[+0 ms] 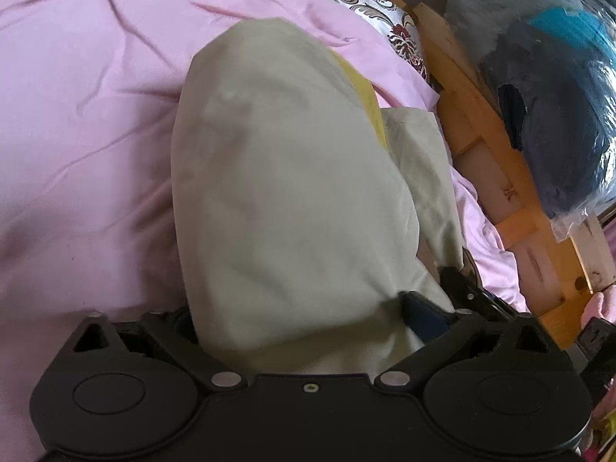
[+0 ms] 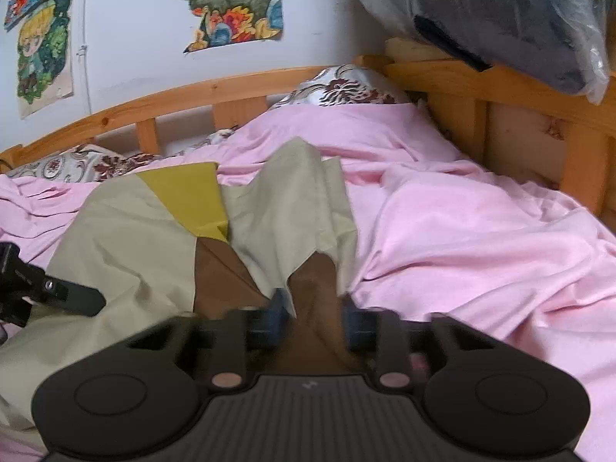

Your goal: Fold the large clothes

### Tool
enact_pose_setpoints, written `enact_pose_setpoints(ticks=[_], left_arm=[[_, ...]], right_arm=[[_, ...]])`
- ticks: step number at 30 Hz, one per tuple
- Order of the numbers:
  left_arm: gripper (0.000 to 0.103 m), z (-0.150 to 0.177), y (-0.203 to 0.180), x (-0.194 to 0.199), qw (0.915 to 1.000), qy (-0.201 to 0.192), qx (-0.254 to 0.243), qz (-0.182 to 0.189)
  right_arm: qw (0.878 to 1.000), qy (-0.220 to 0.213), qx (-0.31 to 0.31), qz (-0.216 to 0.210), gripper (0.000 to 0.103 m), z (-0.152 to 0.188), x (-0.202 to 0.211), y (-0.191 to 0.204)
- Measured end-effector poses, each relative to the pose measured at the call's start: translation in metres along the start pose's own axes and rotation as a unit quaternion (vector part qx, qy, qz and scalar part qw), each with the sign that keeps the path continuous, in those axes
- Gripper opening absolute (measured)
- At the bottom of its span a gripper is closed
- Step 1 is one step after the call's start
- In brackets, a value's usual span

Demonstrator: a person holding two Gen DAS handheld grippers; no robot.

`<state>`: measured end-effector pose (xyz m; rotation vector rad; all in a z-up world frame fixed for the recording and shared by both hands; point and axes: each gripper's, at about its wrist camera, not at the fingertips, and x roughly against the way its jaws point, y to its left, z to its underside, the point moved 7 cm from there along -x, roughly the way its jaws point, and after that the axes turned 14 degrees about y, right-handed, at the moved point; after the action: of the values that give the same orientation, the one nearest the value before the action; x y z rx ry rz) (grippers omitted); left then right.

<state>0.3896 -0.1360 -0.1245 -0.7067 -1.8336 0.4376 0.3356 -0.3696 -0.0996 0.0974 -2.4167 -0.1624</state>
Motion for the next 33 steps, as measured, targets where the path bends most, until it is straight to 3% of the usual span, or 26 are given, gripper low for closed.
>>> enact_pose_setpoints(ticks=[3,6,10,14,19,23,26,29,33], left_arm=[[0.09,-0.003,-0.025,0.004,0.9975,0.003,-0.055,-0.044],[0.092,-0.009,-0.027,0.002,0.9966,0.022,-0.057,-0.055],[0.093,-0.011,-0.003,0.005,0.9992,0.034,-0.022,0.004],[0.094,-0.008,0.028,0.005,0.9958,0.038,0.039,0.074],[0.103,-0.008,0.03,-0.006,0.9942,0.042,0.036,0.092],[0.102,-0.01,0.023,-0.011,0.9949,0.048,0.032,0.082],[0.095,-0.013,0.013,-0.011,0.997,0.047,0.025,0.057],[0.085,-0.014,0.003,-0.006,0.9986,0.044,0.013,0.027],[0.063,-0.016,-0.012,0.006,0.9993,0.036,-0.006,-0.001]], right_arm=[[1.0,-0.01,0.001,0.018,0.011,0.0,0.011,0.002],[0.999,-0.007,0.006,0.047,0.01,0.004,0.014,0.001],[0.999,-0.001,-0.027,0.038,0.009,0.005,0.012,-0.009],[0.999,0.004,-0.049,0.025,0.009,0.004,0.014,-0.017],[0.998,0.01,-0.057,0.009,0.009,0.005,0.01,-0.023],[0.991,0.012,-0.112,-0.067,0.013,0.006,0.009,-0.04],[0.988,0.016,-0.121,-0.094,0.023,0.003,0.01,-0.042],[0.993,0.024,-0.089,-0.068,0.028,0.002,0.008,-0.033],[0.997,0.016,-0.064,-0.046,0.007,-0.002,0.014,-0.021]])
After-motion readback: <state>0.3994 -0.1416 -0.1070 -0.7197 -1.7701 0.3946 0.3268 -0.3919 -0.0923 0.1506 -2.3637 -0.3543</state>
